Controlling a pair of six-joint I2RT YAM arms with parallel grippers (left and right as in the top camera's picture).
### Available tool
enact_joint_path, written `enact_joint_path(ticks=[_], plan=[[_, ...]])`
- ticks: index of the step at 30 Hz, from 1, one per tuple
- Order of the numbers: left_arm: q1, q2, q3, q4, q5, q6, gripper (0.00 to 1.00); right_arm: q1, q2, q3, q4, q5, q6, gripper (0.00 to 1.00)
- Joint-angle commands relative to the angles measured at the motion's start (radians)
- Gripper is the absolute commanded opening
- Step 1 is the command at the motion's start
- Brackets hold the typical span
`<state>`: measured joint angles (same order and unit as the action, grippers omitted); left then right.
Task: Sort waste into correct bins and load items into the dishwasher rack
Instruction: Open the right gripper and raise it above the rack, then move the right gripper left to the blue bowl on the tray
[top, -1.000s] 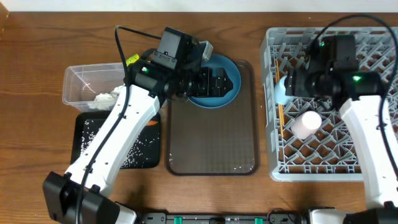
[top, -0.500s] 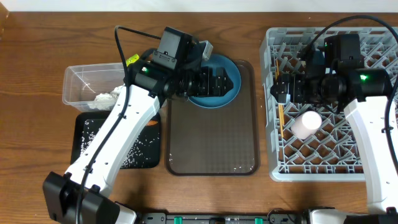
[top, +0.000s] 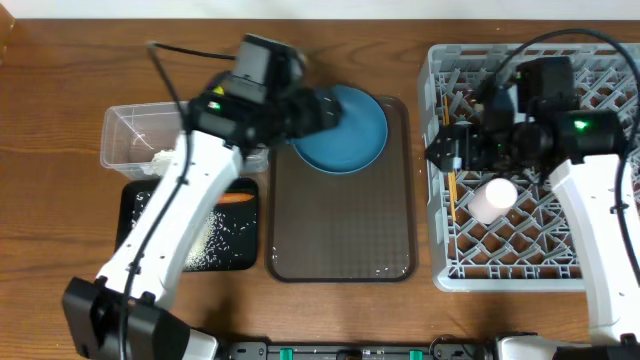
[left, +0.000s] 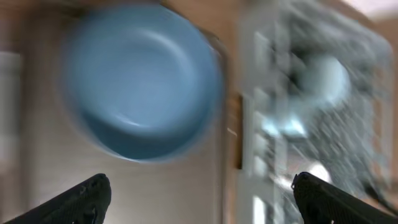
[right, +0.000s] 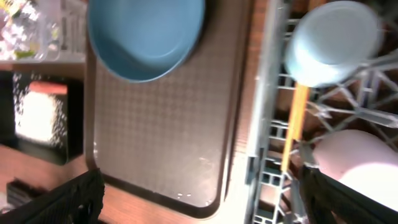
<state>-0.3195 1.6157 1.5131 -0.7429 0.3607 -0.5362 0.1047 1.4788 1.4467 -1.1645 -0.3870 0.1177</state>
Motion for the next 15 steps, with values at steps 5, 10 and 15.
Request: enact_joint_path(ticks=[5,10,15], plan=[[0.249,-0.020,-0.002,-0.068,-0.175,-0.011,0.96,0.190,-0.005,0.011,0.068,0.002,-0.047,0.99],[0.429,-0.020,-0.002,-0.135,-0.179,0.010,0.96,0.351,0.021,0.011,0.172,0.075,-0.044,0.99],[0.556,-0.020,-0.002,-0.154,-0.179,0.010,0.96,0.488,0.092,0.011,0.290,0.222,-0.044,0.96]])
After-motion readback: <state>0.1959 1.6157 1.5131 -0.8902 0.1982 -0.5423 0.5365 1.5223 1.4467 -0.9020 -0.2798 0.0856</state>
